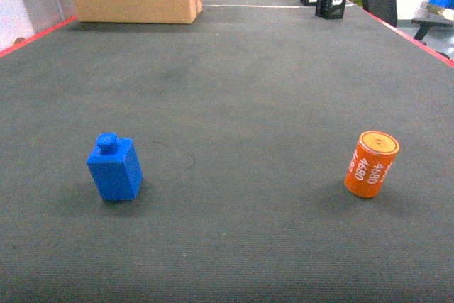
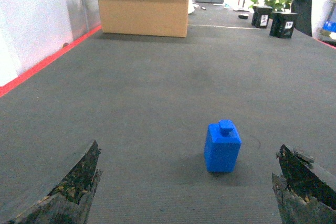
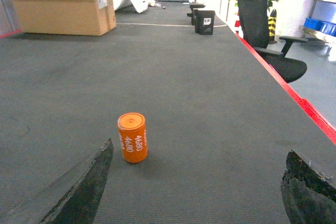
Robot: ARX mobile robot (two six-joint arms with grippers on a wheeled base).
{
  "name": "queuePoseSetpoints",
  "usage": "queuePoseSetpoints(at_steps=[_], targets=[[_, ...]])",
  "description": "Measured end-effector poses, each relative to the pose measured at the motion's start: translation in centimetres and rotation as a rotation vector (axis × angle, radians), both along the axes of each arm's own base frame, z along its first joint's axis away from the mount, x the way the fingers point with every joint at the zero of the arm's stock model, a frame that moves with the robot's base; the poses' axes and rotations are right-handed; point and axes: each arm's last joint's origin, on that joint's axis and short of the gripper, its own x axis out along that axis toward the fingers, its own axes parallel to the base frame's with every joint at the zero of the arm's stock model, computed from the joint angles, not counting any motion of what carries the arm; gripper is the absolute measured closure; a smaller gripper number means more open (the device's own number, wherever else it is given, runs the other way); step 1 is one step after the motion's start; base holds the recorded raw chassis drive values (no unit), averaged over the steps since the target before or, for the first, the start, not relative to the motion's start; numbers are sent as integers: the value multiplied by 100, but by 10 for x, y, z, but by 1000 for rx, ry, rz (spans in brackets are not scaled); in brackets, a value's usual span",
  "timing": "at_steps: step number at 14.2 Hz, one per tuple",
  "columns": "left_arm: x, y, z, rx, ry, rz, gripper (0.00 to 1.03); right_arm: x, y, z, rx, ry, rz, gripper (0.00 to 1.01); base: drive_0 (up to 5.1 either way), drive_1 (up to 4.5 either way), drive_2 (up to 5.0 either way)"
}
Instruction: Sort blue parts and orange caps into right shelf containers
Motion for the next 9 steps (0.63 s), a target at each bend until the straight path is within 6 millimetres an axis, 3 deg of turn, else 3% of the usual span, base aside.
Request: queuePoseSetpoints(at_steps=[9], targets=[[0, 0, 0, 0, 0, 0, 5, 0, 0, 0, 0, 0, 0, 3, 0, 0, 0]])
